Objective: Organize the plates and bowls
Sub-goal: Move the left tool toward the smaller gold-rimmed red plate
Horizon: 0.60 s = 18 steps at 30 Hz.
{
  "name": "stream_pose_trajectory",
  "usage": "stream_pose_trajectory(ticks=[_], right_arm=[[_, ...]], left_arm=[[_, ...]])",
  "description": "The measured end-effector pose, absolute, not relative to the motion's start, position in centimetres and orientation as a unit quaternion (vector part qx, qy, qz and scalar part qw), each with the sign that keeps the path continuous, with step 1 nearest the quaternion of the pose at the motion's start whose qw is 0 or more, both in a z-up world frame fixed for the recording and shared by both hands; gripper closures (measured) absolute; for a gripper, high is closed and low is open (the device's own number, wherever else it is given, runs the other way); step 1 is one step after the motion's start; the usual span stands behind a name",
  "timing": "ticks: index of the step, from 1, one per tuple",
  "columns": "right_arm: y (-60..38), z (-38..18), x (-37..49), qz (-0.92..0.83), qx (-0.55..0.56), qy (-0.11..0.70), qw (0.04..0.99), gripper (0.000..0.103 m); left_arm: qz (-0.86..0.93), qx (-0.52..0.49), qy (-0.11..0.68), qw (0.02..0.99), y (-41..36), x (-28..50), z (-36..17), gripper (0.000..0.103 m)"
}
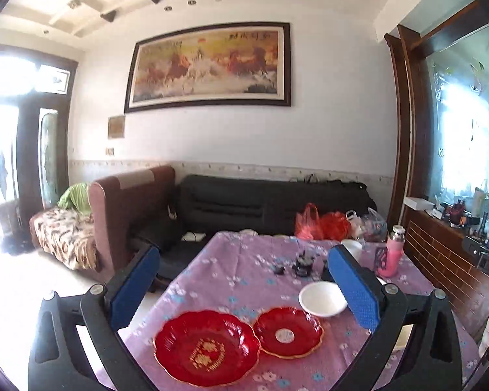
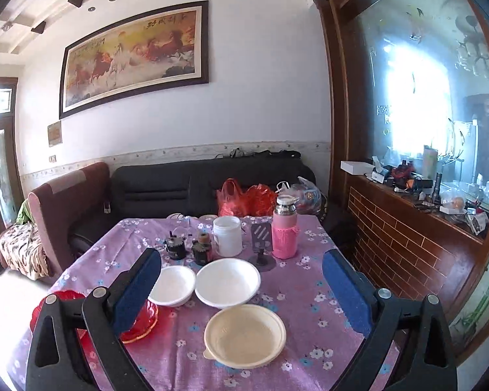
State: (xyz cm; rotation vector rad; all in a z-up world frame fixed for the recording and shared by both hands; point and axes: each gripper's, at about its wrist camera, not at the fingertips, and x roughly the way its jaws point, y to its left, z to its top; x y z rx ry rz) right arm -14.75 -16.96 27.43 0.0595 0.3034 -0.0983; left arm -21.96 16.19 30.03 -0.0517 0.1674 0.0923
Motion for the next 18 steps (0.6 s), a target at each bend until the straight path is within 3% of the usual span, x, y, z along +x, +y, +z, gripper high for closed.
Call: stream_pose_trajectory(ticks=[5, 8, 11, 15, 18], right_arm=[[-16.7, 31.4, -11.0, 0.006, 0.080, 0.150, 0.985, 0.002], [-14.6, 30.0, -8.3, 0.051, 0.086, 0.183, 0.978, 0.002], [-12.2, 23.8, -4.6, 0.094, 0.101, 0.263, 0.955, 0.002], [-9.4, 14.2, -0.4, 0.120, 0.114, 0.366, 0.916, 0.019], [-8.2, 8.4, 1.4, 0.133, 0.134, 0.409, 0.893, 0.021]], left_arm=[[0.056, 0.007, 0.043, 0.997, 16.4, -22.3, 35.2, 0.000], [0.037, 0.036, 0.096, 0.994, 15.4, -18.6, 34.3, 0.000], [-0.046, 0.003, 0.213, 0.976, 14.8, -12.8, 29.2, 0.000], [-0.103, -0.076, 0.348, 0.929, 15.2, -4.8, 20.4, 0.000], [-0.103, -0.113, 0.412, 0.898, 16.0, 0.5, 15.1, 0.000]])
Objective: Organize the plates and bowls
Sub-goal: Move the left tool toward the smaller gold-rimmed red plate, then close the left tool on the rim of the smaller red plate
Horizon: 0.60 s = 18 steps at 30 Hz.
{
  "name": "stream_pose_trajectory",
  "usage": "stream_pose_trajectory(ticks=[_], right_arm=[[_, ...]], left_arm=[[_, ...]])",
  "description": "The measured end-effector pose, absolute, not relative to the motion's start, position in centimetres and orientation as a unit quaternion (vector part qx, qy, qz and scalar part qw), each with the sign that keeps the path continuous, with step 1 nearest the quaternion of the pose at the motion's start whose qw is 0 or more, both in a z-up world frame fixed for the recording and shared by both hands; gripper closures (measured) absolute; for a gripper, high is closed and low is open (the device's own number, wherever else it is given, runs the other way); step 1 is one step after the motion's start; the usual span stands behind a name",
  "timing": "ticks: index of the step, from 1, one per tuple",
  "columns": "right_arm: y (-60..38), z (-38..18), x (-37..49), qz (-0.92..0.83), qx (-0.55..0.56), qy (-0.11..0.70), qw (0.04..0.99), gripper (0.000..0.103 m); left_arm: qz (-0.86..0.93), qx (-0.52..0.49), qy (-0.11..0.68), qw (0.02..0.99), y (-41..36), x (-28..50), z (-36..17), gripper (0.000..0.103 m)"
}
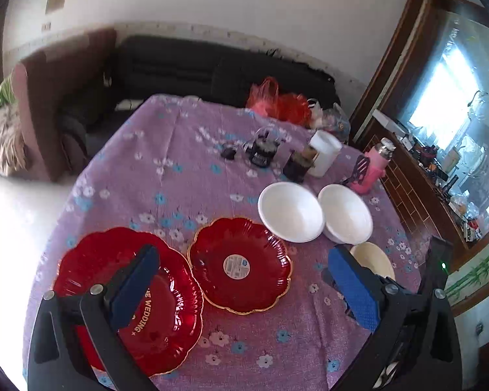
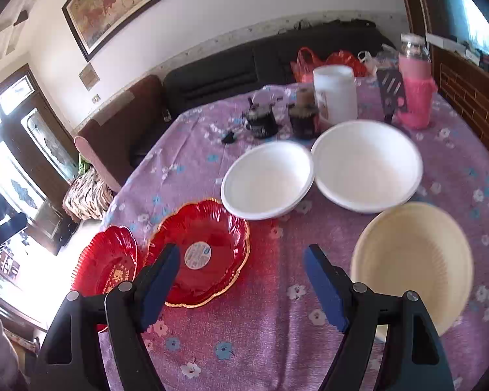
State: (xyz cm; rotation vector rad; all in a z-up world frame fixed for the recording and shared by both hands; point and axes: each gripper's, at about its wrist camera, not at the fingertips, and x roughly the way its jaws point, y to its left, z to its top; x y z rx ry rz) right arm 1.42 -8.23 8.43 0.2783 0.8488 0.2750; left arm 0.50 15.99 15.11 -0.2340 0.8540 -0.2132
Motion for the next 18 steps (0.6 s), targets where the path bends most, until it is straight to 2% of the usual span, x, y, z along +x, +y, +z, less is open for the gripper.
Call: stream_pose_trajectory(ticks=[3, 5, 8, 13, 18], right_arm=[[-6.8, 4.8, 2.5, 0.126, 0.124, 0.432, 0.884, 0.021], [-6.3, 3.3, 3.0, 0.129, 0.123, 0.441, 0.880, 0.024], [-5.7, 2.8, 3.4, 0.127, 0.123, 0.443, 0.879, 0.025], [-4.8, 1.5, 4.3, 0.133, 0.126, 0.447, 0.876, 0.026], [-4.2, 0.5, 4.6, 0.143, 0.126, 0.453, 0.871, 0.028]], left_arm=[[-0.093, -0.117, 0.452, 0.879, 16.3, 3.9, 11.8, 0.003], [-0.087, -0.117, 0.471, 0.870, 16.5, 5.6, 11.0, 0.015], [-0.071, -0.113, 0.507, 0.851, 16.5, 8.8, 8.9, 0.024], [-0.062, -0.103, 0.535, 0.836, 15.9, 11.7, 5.9, 0.025], [-0.077, -0.076, 0.550, 0.828, 14.6, 12.6, 4.8, 0.031]])
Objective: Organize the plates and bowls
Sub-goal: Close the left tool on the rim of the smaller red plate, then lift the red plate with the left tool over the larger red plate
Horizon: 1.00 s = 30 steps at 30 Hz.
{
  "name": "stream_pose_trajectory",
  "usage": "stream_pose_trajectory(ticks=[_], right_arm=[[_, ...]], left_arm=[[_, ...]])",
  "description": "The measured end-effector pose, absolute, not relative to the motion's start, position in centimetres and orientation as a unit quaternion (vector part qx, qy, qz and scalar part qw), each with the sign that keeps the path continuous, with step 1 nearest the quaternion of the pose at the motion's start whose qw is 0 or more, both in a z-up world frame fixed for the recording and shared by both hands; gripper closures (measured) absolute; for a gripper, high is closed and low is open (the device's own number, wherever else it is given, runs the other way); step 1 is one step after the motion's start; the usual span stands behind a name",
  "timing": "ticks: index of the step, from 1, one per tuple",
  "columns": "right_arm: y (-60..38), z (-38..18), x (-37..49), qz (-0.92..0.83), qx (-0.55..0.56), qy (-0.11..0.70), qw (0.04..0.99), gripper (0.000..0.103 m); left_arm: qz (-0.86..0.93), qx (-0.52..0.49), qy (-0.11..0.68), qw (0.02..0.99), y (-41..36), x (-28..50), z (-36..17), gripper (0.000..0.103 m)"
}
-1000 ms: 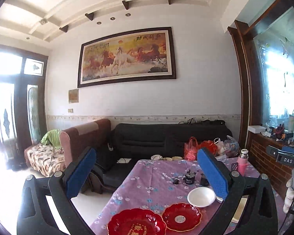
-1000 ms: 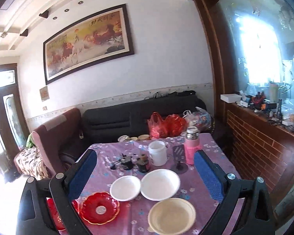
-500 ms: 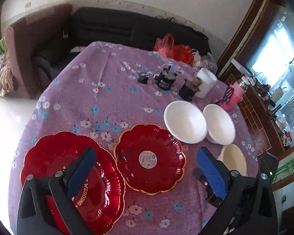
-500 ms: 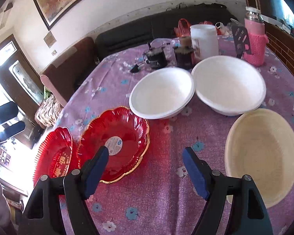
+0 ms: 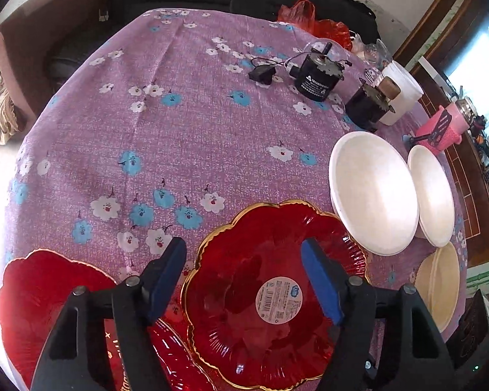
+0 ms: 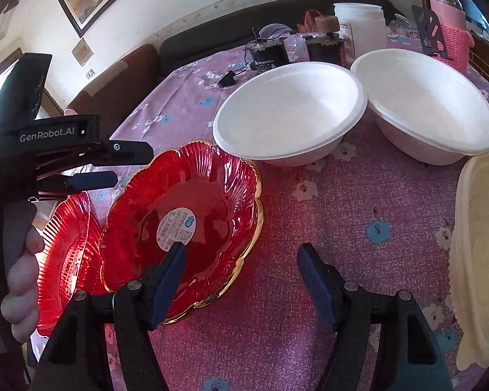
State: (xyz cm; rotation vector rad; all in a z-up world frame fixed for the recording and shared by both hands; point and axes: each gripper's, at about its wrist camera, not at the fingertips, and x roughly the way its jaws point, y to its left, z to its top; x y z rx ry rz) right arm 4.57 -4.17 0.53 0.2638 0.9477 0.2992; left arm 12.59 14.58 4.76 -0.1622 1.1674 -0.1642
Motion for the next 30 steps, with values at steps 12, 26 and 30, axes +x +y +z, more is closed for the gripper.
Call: stream_pose_trajectory(ticks=[12, 26, 30], right_arm=[[-3.2, 0.5, 4.0, 0.154, 0.135, 0.447, 0.871, 0.062], [-5.7, 5.9, 0.8, 0.172, 0.199, 0.378, 0.887, 0.093], [-6.2, 7.0, 0.4, 0.192, 0.232, 0.380, 0.874, 0.092]], left_arm=[[-0.052, 0.013, 0.570, 0.820, 12.3, 12.8, 3.2, 0.062], [-0.058, -0.059, 0.531, 0.843, 14.2, 10.1, 6.4, 0.064], [-0.060, -0.080, 0.509, 0.855, 15.3, 9.0, 8.2, 0.064]])
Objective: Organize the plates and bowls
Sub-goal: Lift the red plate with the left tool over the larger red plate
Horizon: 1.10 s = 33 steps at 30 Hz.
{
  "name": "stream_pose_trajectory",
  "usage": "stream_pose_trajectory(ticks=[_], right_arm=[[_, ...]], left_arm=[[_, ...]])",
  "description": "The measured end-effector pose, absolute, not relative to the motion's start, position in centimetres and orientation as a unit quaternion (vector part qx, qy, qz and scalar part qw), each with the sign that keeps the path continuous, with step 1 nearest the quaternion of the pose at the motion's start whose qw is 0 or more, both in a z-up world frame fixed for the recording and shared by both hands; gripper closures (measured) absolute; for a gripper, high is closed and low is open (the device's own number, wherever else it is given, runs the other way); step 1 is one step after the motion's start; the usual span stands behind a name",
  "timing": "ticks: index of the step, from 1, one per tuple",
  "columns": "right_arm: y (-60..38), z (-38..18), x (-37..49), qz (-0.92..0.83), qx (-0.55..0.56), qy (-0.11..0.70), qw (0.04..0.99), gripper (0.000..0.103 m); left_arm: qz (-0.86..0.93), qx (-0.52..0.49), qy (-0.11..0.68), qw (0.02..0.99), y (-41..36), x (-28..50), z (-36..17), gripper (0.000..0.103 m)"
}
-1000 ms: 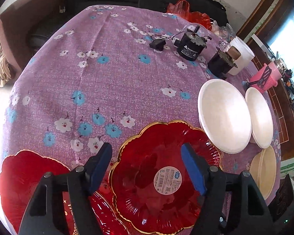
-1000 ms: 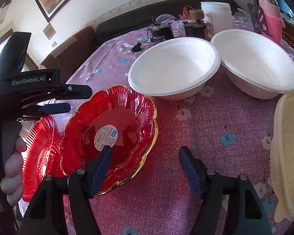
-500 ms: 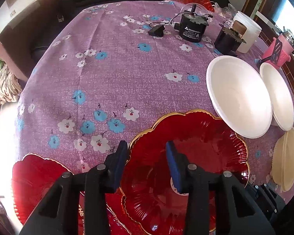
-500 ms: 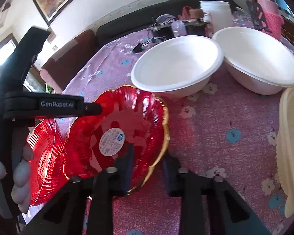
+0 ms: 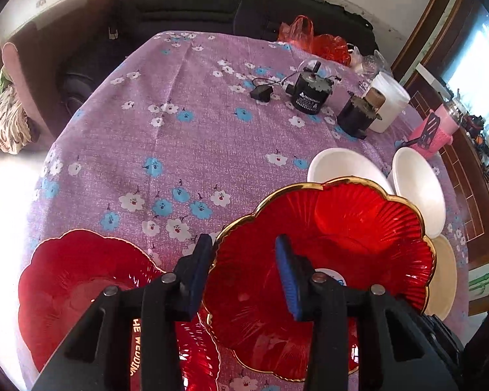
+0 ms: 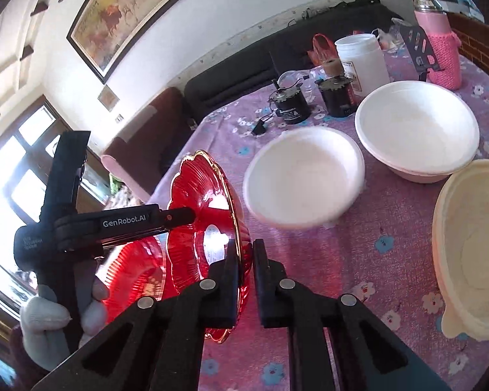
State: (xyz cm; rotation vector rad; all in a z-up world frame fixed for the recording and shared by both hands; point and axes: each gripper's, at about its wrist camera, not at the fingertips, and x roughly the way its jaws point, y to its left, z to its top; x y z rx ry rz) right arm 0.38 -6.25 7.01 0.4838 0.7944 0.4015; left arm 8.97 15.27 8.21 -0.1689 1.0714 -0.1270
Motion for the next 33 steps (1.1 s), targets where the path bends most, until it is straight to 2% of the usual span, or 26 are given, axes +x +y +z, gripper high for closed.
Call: stream_pose_trajectory(ticks=[10, 18, 25, 33], right_arm=[[-3.8, 9.9, -0.9, 0.254, 0.276, 0.387, 0.842, 0.092], [-2.4, 11.7, -2.5, 0.236, 0.227, 0.375, 0.867, 0.091], [-1.2, 13.8, -2.6, 0.264, 0.222, 0.370, 0.863, 0.091], [7.2, 10.4, -0.7, 0.329, 0.206, 0.439, 0.810, 0.092]], left_arm=[[-0.052, -0.128, 0.451, 0.882, 20.5, 5.0, 13.2, 0.064], [-0.066, -0.156, 0.450, 0.877, 20.8, 4.1, 12.1, 0.064], [-0.043, -0.155, 0.415, 0.895, 23.4, 1.4, 15.3, 0.064], [0.057, -0.185, 0.441, 0.877, 31.7, -1.5, 11.9, 0.064]])
